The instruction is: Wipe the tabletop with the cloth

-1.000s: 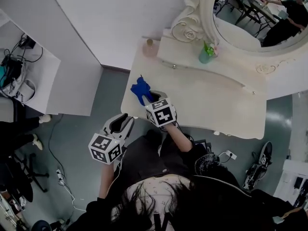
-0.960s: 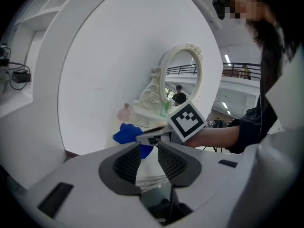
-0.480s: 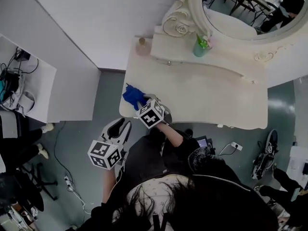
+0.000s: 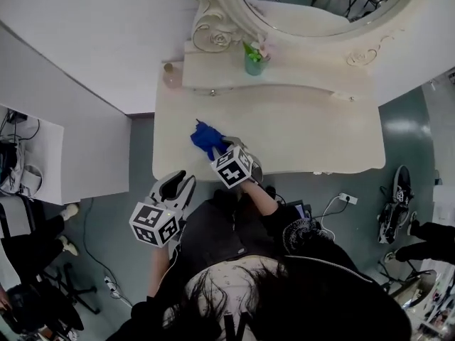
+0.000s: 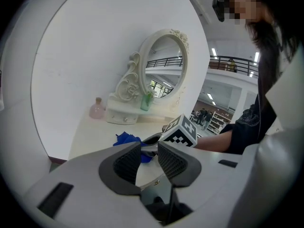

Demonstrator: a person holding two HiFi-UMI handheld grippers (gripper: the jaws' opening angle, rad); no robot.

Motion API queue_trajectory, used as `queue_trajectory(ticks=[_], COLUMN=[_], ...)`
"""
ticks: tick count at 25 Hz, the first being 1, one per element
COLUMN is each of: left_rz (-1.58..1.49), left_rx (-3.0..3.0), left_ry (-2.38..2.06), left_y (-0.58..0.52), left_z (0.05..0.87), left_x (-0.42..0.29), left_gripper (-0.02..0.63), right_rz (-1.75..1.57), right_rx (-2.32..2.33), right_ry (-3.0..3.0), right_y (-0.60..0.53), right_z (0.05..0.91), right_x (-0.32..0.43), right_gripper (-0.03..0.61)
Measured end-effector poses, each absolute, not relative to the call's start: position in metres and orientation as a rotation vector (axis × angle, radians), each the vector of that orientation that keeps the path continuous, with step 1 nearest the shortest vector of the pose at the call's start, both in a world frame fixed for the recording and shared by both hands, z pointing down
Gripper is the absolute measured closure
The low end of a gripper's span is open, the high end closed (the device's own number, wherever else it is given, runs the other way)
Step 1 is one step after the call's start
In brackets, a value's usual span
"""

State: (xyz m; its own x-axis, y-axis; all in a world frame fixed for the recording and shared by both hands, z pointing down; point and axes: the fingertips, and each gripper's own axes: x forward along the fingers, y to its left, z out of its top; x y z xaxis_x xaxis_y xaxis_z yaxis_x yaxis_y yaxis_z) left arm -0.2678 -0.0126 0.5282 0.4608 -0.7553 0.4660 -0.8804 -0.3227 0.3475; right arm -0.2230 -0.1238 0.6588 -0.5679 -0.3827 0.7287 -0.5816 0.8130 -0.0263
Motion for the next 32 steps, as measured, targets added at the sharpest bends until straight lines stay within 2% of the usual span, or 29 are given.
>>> queue_trajectory(ticks=[8, 23, 32], left_rz=[0.338, 0.345, 0.358], left_rx=[2.249, 2.394, 2.423], left_ry=[-1.239, -1.019, -1.005], left_y=[-0.052, -0.117, -0.128], left_z=[0.52, 0.522, 0.521], left_x=[-0.179, 0.019, 0.077], left_gripper=[0.503, 0.503, 0.503], right_rz=[0.42, 0.528, 0.547], right_rx=[0.909, 1.268, 1.471], right_ry=[-2.158, -1.924, -1.813], right_y=[-0.164, -0.217, -0.234], right_z=[0.66, 0.666, 0.662], right_x=[-0.085, 0.22, 0.367], right_gripper=[0.491, 0.491, 0.492])
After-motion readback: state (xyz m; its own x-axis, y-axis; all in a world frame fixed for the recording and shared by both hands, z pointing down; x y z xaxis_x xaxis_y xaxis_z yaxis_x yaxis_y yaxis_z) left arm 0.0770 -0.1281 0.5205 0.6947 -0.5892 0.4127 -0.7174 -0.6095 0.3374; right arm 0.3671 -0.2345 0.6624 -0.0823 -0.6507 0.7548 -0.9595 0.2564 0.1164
